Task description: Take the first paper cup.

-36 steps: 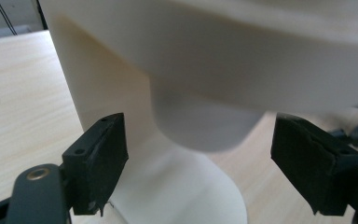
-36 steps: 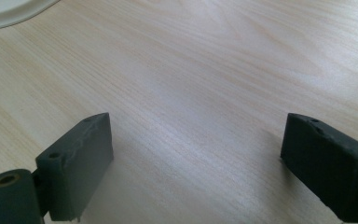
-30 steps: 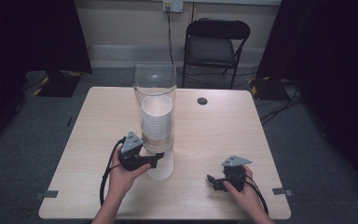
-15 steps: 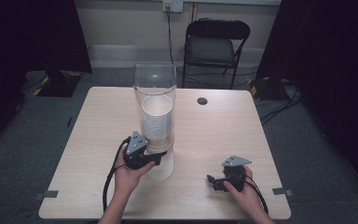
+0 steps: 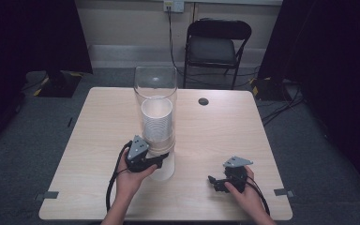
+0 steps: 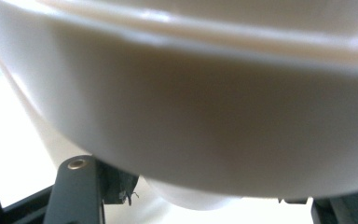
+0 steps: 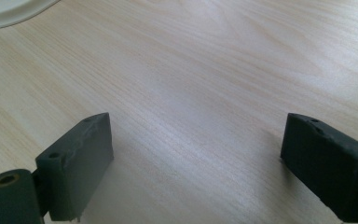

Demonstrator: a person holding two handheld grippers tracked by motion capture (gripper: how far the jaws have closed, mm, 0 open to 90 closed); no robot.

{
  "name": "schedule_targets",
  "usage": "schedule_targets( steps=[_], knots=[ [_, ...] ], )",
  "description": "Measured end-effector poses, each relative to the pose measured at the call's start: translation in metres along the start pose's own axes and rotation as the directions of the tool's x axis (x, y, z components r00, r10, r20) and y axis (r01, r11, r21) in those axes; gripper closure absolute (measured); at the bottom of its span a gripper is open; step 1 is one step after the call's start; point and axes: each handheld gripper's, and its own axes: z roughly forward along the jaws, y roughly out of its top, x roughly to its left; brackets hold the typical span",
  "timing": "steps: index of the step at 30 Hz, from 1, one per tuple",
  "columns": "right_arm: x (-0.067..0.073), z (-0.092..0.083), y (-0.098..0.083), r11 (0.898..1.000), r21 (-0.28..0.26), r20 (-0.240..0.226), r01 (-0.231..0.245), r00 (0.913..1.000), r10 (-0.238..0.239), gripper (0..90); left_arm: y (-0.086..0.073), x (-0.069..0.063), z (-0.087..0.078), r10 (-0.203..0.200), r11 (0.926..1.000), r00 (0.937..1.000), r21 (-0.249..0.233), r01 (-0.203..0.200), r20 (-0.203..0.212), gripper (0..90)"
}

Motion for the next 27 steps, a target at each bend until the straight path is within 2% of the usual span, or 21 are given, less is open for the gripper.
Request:
schedule_targets(
  steps=[1, 3, 4, 5, 6, 7, 8, 9, 10, 12, 13, 15, 16, 17, 18, 19, 22, 23, 24, 26, 27],
  knots=[
    [0.0, 0.0, 0.0, 1.0, 0.0, 0.0, 0.0, 1.0, 0.0, 8.6, 0.001, 0.0, -0.001, -0.009, 0.9996, 0.9999, 0.026, 0.009, -0.004, 35.7],
    [0.0, 0.0, 0.0, 1.0, 0.001, 0.001, -0.001, 1.0, 0.001, 8.6, 0.0, 0.0, -0.001, -0.007, 0.9994, 1.0, 0.035, 0.007, 0.003, 35.7],
    [0.0, 0.0, 0.0, 1.0, 0.0, 0.001, -0.001, 1.0, 0.001, 8.7, -0.002, 0.0, 0.0, -0.021, 0.9987, 0.9998, 0.047, 0.021, 0.004, 36.9],
    [0.0, 0.0, 0.0, 1.0, 0.0, 0.001, -0.001, 1.0, 0.001, 8.7, -0.01, 0.001, 0.003, -0.028, 0.9919, 0.9996, 0.124, 0.027, 0.003, 36.9],
    [0.0, 0.0, 0.0, 1.0, 0.0, 0.001, 0.0, 1.0, 0.0, 8.6, -0.022, 0.002, 0.006, -0.033, 0.9753, 0.9995, 0.219, 0.032, -0.001, 37.3],
    [0.0, 0.0, 0.0, 1.0, 0.0, 0.001, -0.001, 1.0, 0.001, 8.6, -0.047, -0.002, 0.013, -0.026, 0.9396, 0.9996, 0.342, 0.022, 0.007, 37.0],
    [0.0, 0.0, 0.0, 1.0, 0.0, 0.0, 0.0, 1.0, 0.0, 8.6, -0.057, -0.005, 0.014, -0.073, 0.9473, 0.997, 0.314, 0.062, 0.025, 36.8],
    [0.0, 0.0, 0.0, 1.0, 0.0, 0.0, 0.0, 1.0, 0.0, 8.6, -0.06, -0.007, 0.013, -0.088, 0.956, 0.9959, 0.283, 0.078, 0.021, 36.5],
    [0.0, 0.0, 0.0, 1.0, 0.0, 0.0, -0.001, 1.0, 0.001, 8.5, -0.058, -0.008, 0.014, -0.092, 0.9542, 0.9954, 0.288, 0.081, 0.026, 36.5],
    [0.0, 0.0, 0.0, 1.0, -0.001, -0.001, 0.002, 1.0, -0.002, 8.4, -0.049, -0.01, 0.013, -0.064, 0.9549, 0.9972, 0.293, 0.051, 0.037, 36.2],
    [0.0, 0.0, 0.0, 1.0, -0.001, -0.001, 0.002, 1.0, -0.002, 8.4, -0.048, -0.008, 0.01, -0.054, 0.9501, 0.9978, 0.309, 0.039, 0.039, 36.0],
    [0.0, 0.0, 0.0, 1.0, -0.001, -0.001, 0.002, 1.0, -0.002, 8.4, -0.053, -0.005, 0.006, -0.055, 0.9468, 0.9972, 0.32, 0.036, 0.05, 35.9],
    [0.0, 0.0, 0.0, 1.0, -0.001, -0.001, 0.001, 1.0, -0.001, 8.4, -0.059, -0.004, 0.003, -0.072, 0.9431, 0.996, 0.329, 0.051, 0.052, 35.9],
    [0.0, 0.0, 0.0, 1.0, -0.001, -0.001, 0.003, 1.0, -0.003, 8.4, -0.062, -0.003, 0.0, -0.057, 0.9457, 0.9965, 0.323, 0.034, 0.062, 35.7],
    [0.0, 0.0, 0.0, 1.0, -0.001, -0.001, 0.002, 1.0, -0.002, 8.4, -0.062, -0.004, -0.001, -0.067, 0.9446, 0.9958, 0.326, 0.043, 0.063, 35.7],
    [0.0, 0.0, 0.0, 1.0, -0.001, -0.001, 0.003, 1.0, -0.003, 8.4, -0.061, -0.005, -0.004, -0.064, 0.9378, 0.9953, 0.346, 0.035, 0.073, 35.7],
    [0.0, 0.0, 0.0, 1.0, 0.0, 0.0, 0.001, 1.0, -0.001, 8.5, -0.061, -0.008, -0.008, -0.024, 0.9336, 0.9955, 0.358, -0.01, 0.092, 35.5],
    [0.0, 0.0, 0.0, 1.0, 0.0, 0.0, 0.001, 1.0, -0.001, 8.4, -0.061, -0.006, -0.011, -0.003, 0.9336, 0.9956, 0.357, -0.031, 0.093, 35.4],
    [0.0, 0.0, 0.0, 1.0, 0.0, 0.0, 0.001, 1.0, -0.001, 8.4, -0.061, -0.004, -0.015, -0.006, 0.9346, 0.9957, 0.355, -0.027, 0.093, 35.4],
    [0.0, 0.0, 0.0, 1.0, 0.0, 0.002, 0.001, 1.0, -0.001, 8.4, -0.065, 0.003, -0.026, -0.031, 0.942, 0.9955, 0.335, -0.001, 0.09, 35.3],
    [0.0, 0.0, 0.0, 1.0, 0.0, 0.002, 0.001, 1.0, -0.001, 8.4, -0.065, 0.003, -0.026, -0.031, 0.942, 0.9955, 0.335, -0.001, 0.09, 35.2]
  ],
)
